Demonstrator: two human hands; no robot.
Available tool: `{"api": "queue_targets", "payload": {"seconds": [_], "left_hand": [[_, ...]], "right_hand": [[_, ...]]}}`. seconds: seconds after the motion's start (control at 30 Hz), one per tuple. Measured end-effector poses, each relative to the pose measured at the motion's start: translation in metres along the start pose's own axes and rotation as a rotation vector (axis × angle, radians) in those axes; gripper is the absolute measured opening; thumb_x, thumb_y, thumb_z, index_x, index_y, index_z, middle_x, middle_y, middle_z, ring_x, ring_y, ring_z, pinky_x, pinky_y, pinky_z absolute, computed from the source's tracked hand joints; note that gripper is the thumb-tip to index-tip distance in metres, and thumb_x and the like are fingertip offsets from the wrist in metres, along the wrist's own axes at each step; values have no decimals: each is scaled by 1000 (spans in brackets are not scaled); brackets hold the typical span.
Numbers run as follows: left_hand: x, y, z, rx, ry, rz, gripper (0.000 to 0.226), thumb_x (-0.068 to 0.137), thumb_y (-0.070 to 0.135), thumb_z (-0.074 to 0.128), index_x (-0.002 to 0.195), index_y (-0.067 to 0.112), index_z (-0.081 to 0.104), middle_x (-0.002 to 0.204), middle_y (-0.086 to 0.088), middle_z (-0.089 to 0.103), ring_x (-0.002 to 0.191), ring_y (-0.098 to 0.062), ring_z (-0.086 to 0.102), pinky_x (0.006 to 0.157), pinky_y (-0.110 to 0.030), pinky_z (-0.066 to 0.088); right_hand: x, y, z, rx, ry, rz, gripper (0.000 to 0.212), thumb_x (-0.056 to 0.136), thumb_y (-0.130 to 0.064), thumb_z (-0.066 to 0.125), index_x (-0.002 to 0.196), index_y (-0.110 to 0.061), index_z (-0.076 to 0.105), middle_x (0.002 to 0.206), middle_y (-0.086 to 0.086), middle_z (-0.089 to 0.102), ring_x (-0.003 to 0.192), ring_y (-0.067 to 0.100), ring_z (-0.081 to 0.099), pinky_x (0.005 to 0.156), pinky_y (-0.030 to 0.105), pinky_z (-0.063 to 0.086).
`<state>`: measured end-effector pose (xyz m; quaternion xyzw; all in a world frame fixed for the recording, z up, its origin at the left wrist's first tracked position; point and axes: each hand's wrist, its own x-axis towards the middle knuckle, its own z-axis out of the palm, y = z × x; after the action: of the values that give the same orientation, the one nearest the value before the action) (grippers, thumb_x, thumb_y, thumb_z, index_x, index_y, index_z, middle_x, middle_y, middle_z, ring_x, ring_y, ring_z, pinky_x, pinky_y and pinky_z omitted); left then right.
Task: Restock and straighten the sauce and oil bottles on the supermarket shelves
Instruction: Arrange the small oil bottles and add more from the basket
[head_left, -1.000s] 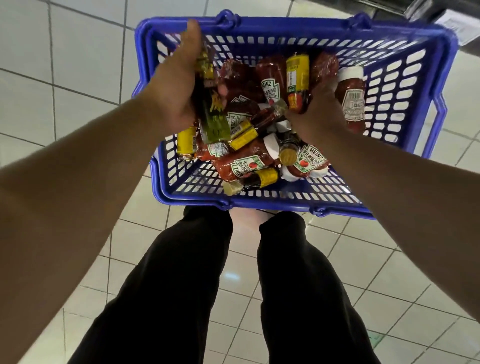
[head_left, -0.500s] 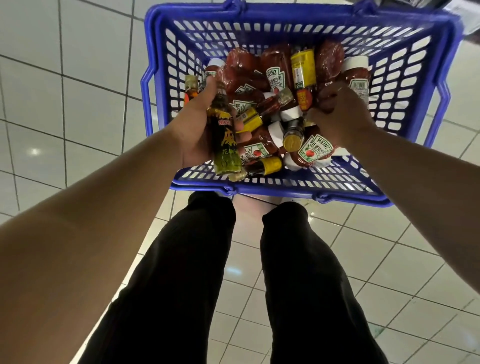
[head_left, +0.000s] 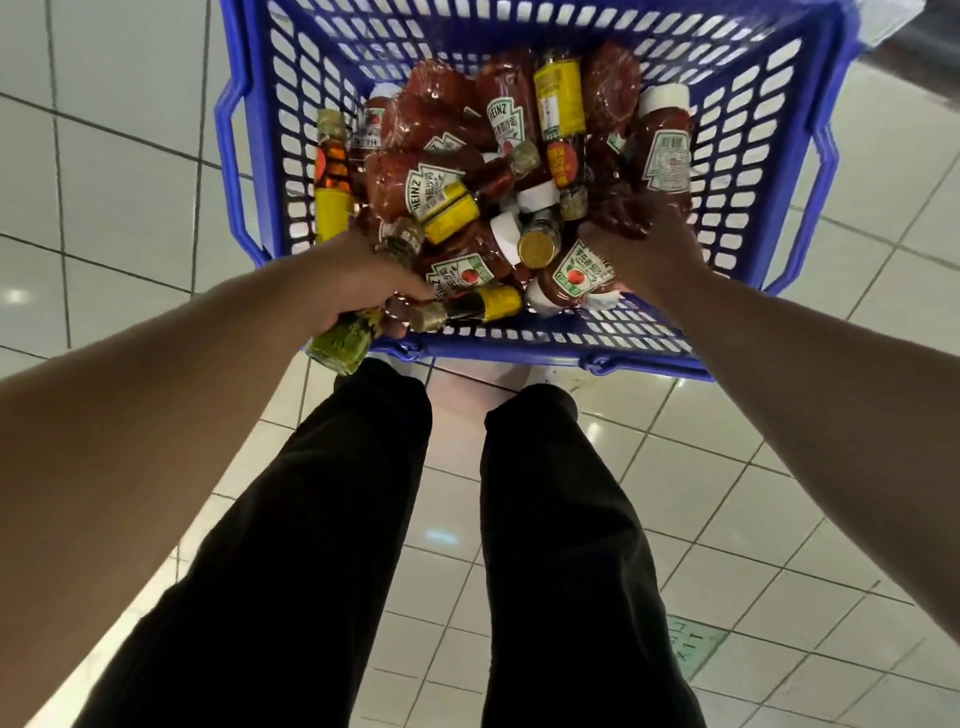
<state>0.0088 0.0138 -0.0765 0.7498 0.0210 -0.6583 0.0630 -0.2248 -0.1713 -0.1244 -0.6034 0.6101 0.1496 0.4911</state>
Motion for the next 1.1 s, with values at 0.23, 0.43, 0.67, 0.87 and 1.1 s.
{"api": "queue_targets", "payload": {"seconds": [0.23, 0.43, 0.67, 0.87, 1.1], "left_hand": [[4, 2, 21, 177, 10, 43, 22, 78, 9, 86, 95, 7, 73, 81, -11, 78, 60, -20, 72, 65, -36, 62], [12, -1, 19, 281, 50, 64, 22, 74, 15, 89, 88, 8, 73, 66, -7, 75, 53, -17, 71, 65, -33, 60], [-4, 0, 18, 215, 58, 107, 30, 73, 16, 90, 93, 15, 68, 62, 4, 73, 47, -9, 68, 39, -19, 48], [-23, 3, 59, 95, 162, 213, 35, 66, 38, 93, 87, 25, 69, 69, 1, 73, 52, -10, 71, 45, -21, 53], [-16, 15, 111, 96, 110, 216, 38, 75, 40, 85, 102, 16, 72, 91, -6, 75, 87, -23, 74, 82, -36, 61]], "right_hand": [[-25, -11, -55, -175, 71, 1, 56, 66, -57, 81, 114, -35, 63, 99, -8, 67, 90, 19, 70, 79, 35, 61], [-35, -38, -137, -245, 384, -39, 49, 70, -62, 65, 103, -27, 65, 101, 0, 72, 86, 28, 73, 80, 42, 62], [-13, -47, -106, -367, 325, 2, 74, 69, -65, 66, 121, -13, 63, 108, 8, 70, 95, 28, 68, 74, 29, 49], [-25, -23, -32, -371, 181, 66, 73, 83, -58, 68, 130, -5, 50, 120, 22, 64, 111, 44, 62, 78, 40, 46], [-64, -16, 2, -259, 102, 108, 66, 90, -50, 63, 145, -24, 39, 126, 11, 65, 117, 41, 59, 83, 37, 38]]}}
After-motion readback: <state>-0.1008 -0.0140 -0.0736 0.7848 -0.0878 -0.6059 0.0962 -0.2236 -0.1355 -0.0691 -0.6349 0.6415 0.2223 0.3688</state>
